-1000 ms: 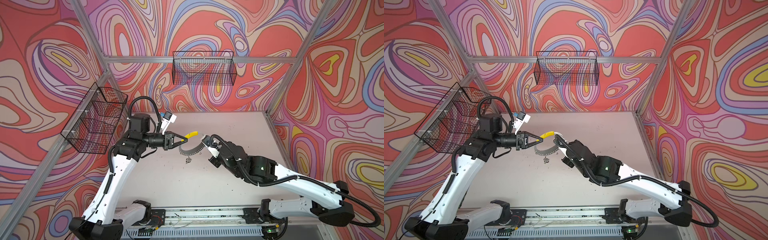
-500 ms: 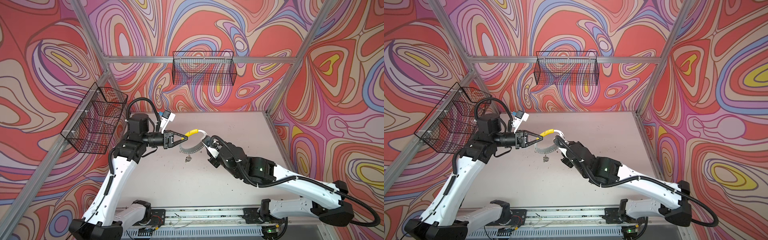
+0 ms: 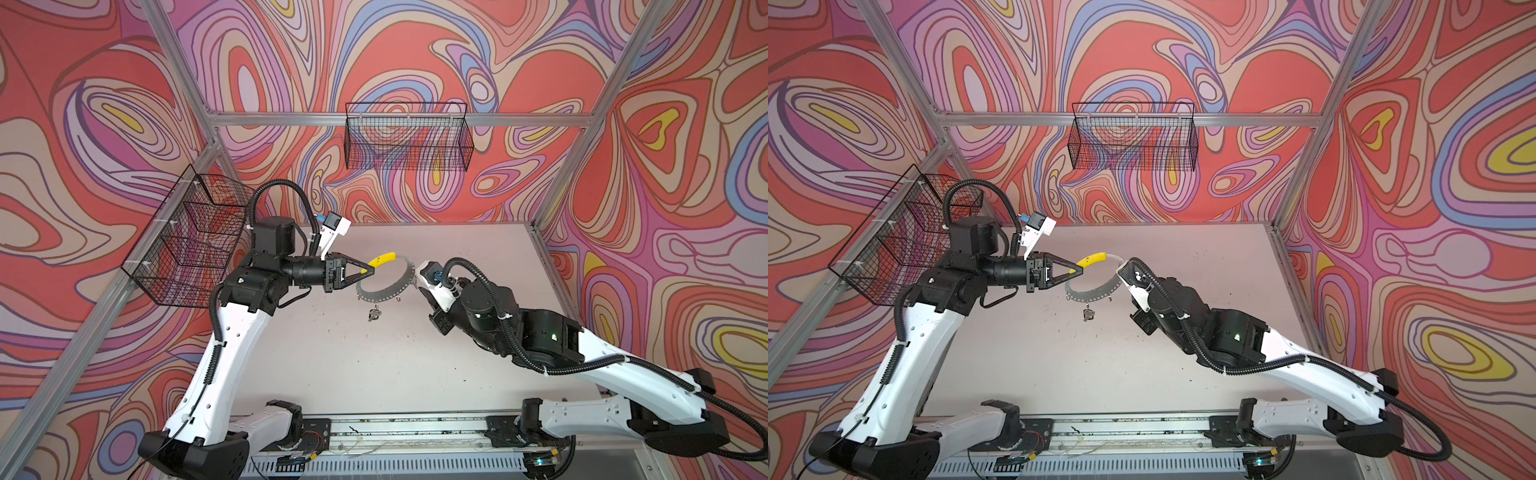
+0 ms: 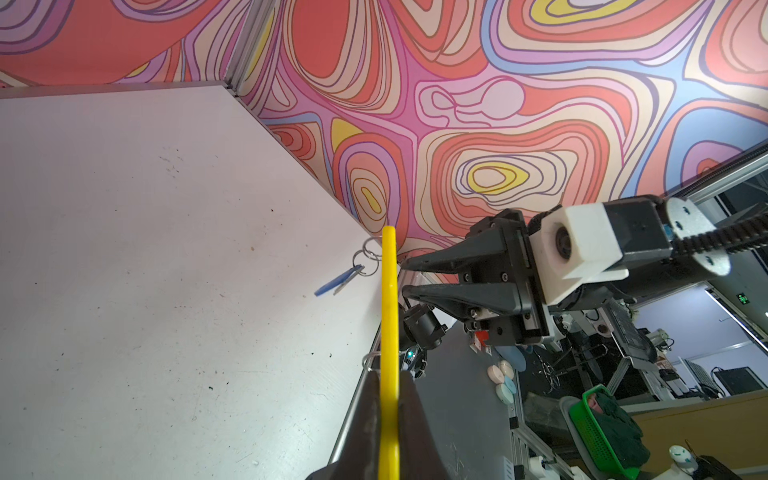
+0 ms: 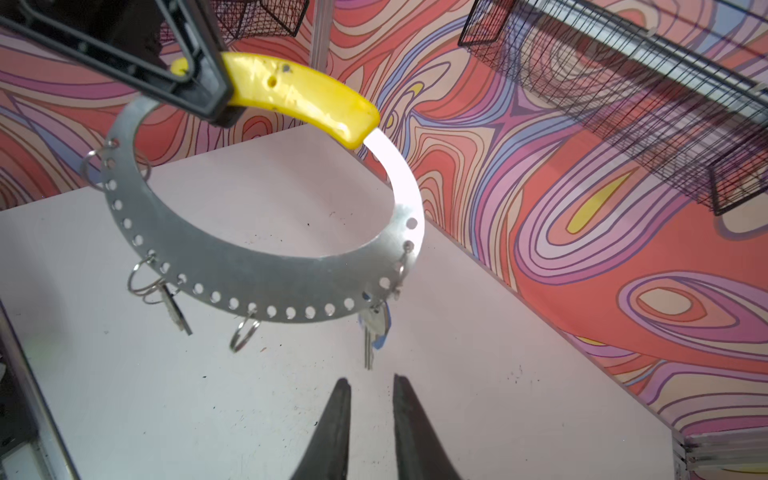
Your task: Put the keys on the keyring
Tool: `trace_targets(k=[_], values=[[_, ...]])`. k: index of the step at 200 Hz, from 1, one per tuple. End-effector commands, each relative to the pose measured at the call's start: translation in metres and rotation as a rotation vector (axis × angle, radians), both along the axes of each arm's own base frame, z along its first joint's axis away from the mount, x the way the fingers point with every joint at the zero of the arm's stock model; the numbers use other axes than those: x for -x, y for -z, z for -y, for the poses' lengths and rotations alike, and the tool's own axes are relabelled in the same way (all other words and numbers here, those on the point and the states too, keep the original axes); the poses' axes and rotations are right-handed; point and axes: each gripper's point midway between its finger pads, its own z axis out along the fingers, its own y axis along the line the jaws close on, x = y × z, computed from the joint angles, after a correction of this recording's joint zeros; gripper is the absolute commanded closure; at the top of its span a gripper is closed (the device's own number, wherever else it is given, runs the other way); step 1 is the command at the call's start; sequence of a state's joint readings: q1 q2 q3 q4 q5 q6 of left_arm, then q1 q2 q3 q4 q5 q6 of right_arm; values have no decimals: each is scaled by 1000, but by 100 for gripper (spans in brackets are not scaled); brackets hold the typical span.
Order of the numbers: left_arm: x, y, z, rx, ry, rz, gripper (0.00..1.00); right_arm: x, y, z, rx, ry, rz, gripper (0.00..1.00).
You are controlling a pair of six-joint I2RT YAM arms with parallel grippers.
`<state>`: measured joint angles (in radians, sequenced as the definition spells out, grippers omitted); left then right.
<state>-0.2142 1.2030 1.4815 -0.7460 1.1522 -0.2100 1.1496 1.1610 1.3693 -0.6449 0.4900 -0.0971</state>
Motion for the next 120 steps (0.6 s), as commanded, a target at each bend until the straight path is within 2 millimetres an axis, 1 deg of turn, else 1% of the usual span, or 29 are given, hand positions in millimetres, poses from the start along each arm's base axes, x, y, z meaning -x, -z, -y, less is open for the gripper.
trace_targets(k=[1,17,29,40,56,75,98,120], values=[[4,10,-6,-92,-5,-15,100,6,10,-7,8,-44,-63,82],[2,11,-10,-151,-23,-14,100,8,-1,-10,-68,-92,-88,82],[3,12,-10,-198,-29,-4,100,3,-7,-9,-114,-116,-115,81],[6,12,-9,-237,-30,9,100,-2,-8,-6,-141,-131,-139,80],[8,20,-8,-350,-37,42,100,-7,-5,-6,-169,-165,-175,78],[10,26,-6,-445,-28,61,100,-14,5,-9,-160,-181,-200,76],[10,28,-4,-503,-28,81,100,-21,18,-11,-149,-181,-221,76],[12,25,-3,-507,-23,79,100,-17,15,-7,-176,-196,-213,75]])
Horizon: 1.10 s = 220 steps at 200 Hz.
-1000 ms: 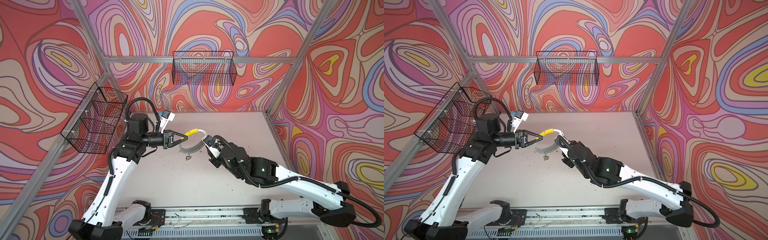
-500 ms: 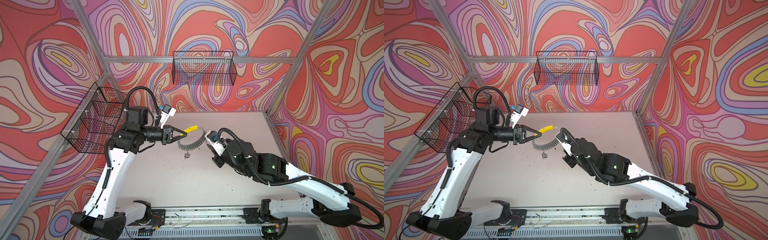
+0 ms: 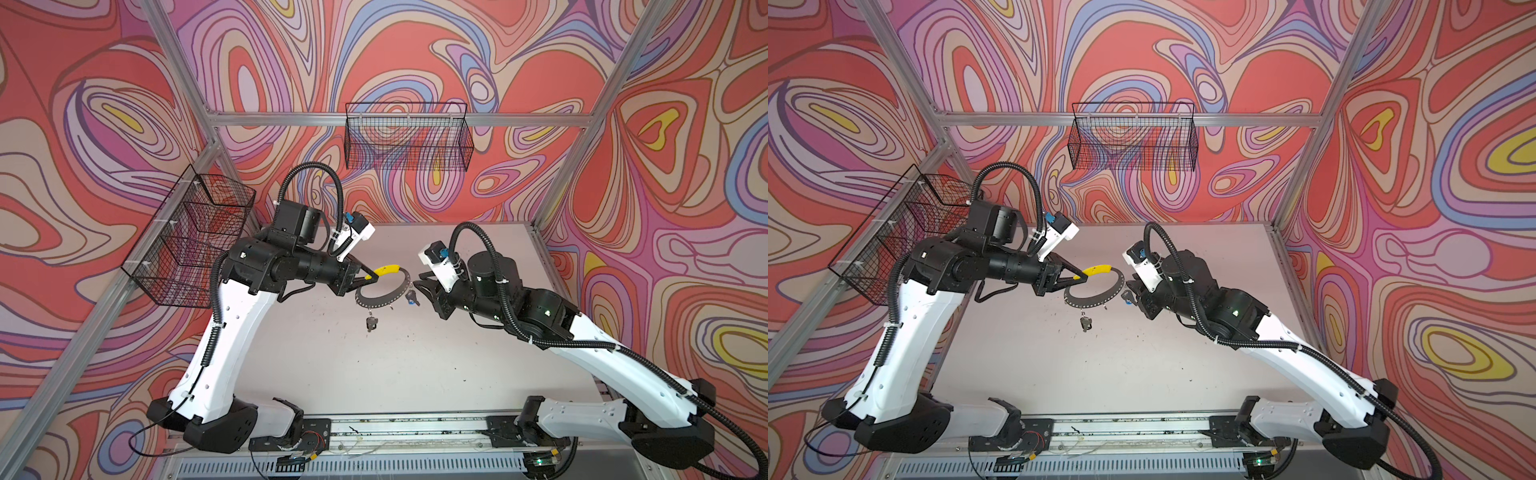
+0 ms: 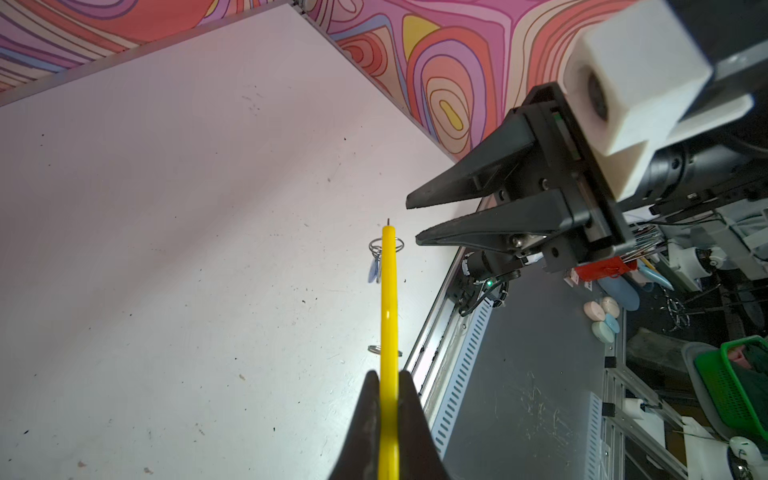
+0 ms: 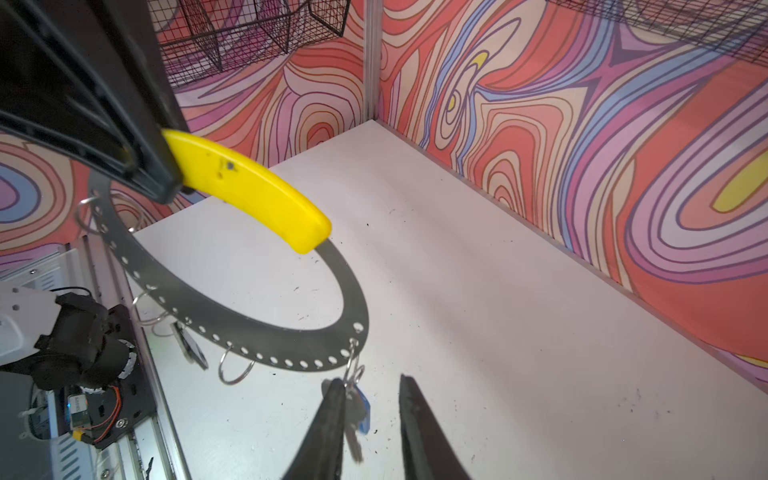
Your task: Put the keys on the keyring
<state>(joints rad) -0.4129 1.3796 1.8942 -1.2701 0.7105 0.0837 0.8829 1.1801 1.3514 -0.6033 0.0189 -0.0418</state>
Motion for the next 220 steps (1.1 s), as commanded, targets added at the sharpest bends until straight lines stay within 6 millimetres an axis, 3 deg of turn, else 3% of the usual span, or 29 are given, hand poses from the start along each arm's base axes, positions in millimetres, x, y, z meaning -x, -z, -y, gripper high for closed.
trace_targets(k=[1,30,113,193,220], values=[[5,9,-10,-90,-8,-2,100,7,1,-3,-37,-54,-12,75],[4,11,-8,-104,-7,-11,100,14,3,3,-48,-73,-32,75],[8,6,0,-68,12,-21,100,7,33,-15,-58,-102,-82,62],[9,3,1,-58,16,-17,100,2,40,-25,-74,-120,-80,63],[11,2,1,-52,19,-14,100,-3,45,-25,-57,-98,-76,67]])
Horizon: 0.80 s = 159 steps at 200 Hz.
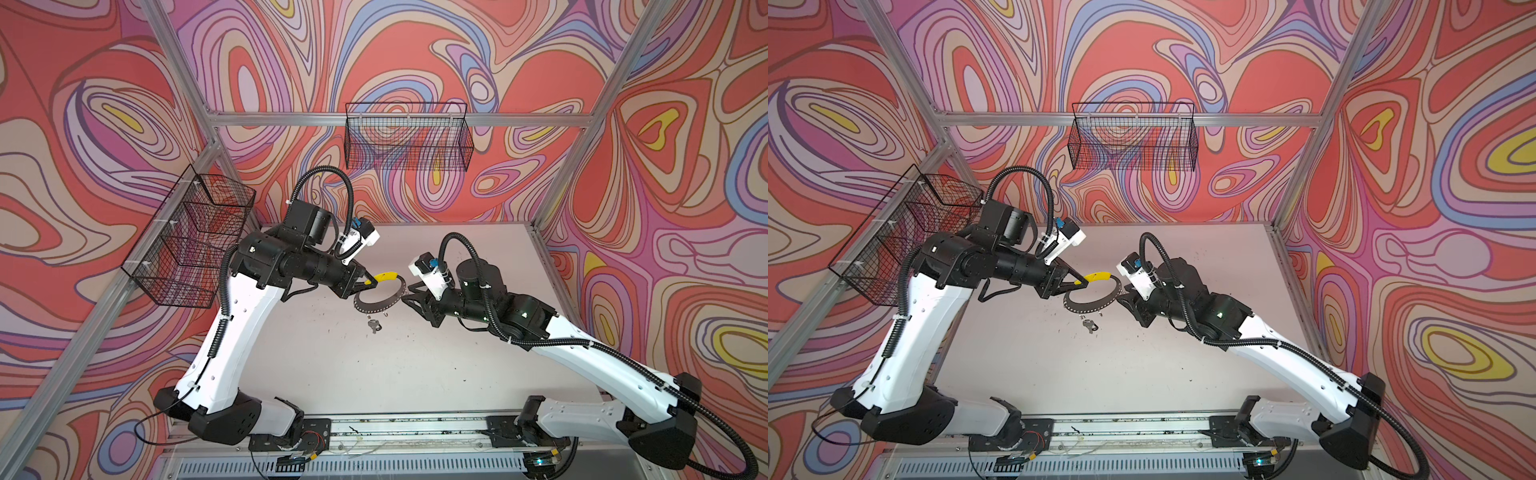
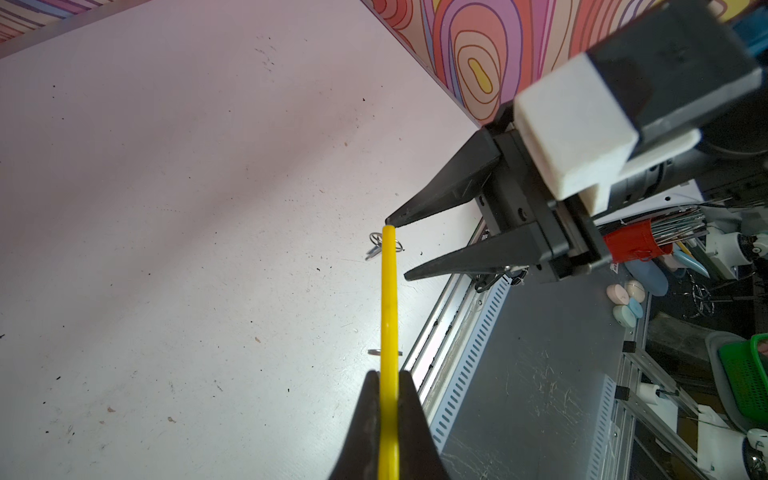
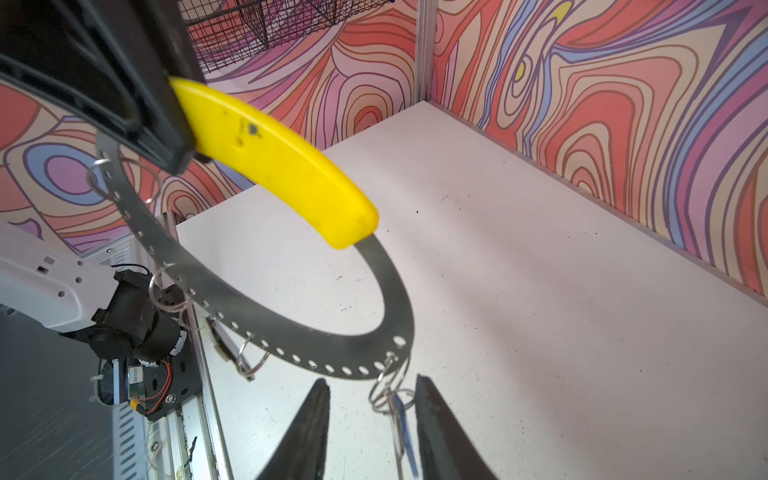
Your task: Put the keys on the keyring
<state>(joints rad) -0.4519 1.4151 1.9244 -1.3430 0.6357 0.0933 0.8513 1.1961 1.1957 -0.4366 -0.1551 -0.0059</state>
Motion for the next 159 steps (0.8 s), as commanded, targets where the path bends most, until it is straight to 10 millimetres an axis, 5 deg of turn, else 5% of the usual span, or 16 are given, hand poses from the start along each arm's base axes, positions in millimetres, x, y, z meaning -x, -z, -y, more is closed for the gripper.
trace_targets(k=[1,159], values=[[9,-14,1,36,22,24,100,-6,6,-1,6,14,10,68],[11,-18,3,58,25,22,100,-19,5,5,15,78,71,90]])
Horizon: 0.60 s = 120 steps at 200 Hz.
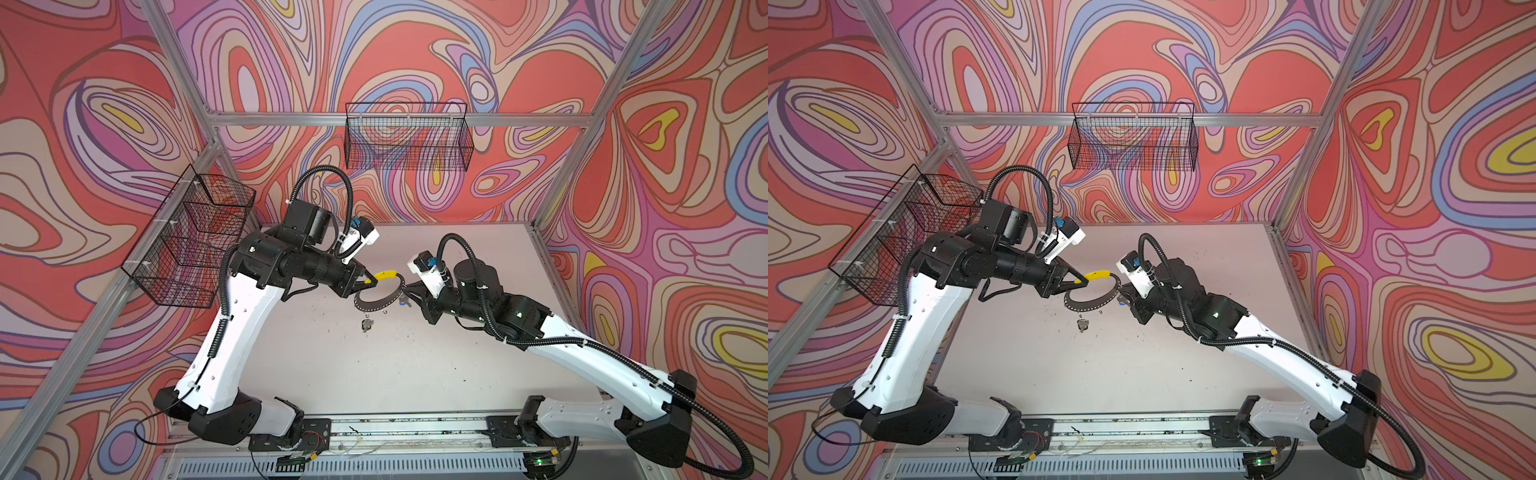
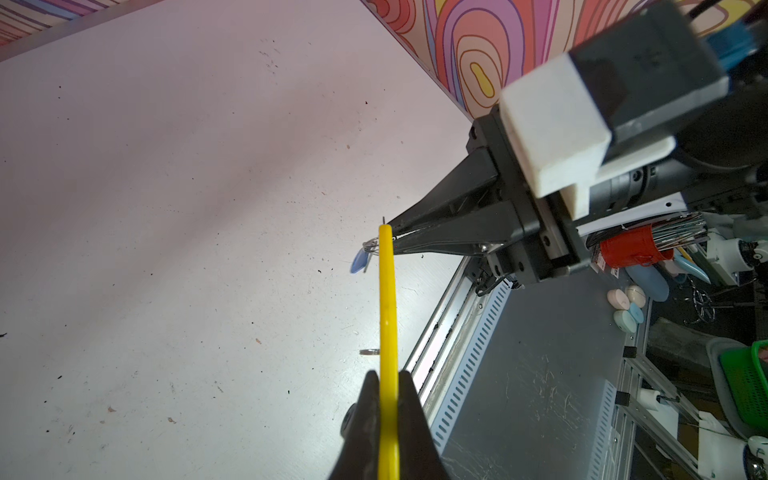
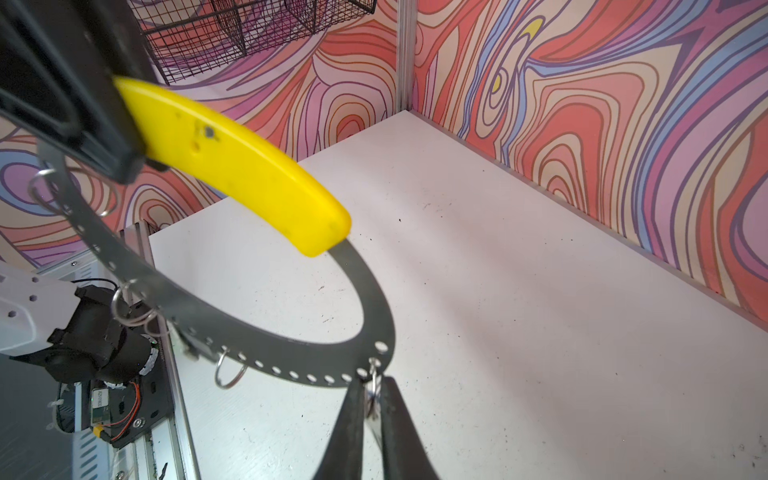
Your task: Put the keys on the keyring
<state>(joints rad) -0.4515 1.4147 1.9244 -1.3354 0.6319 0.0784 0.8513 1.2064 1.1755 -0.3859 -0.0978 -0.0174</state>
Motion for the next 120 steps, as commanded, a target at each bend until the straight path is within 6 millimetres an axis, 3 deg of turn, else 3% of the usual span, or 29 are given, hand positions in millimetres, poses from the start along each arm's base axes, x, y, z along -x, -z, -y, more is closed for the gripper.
trace_targets(k=[1,57,120], values=[[12,-17,3,54,36,25,100,-7,3,4,9,31,29,90],[11,-18,3,59,31,25,100,-8,6,5,7,39,32,81],[10,-18,4,62,31,22,100,-8,1,3,-23,36,41,82]])
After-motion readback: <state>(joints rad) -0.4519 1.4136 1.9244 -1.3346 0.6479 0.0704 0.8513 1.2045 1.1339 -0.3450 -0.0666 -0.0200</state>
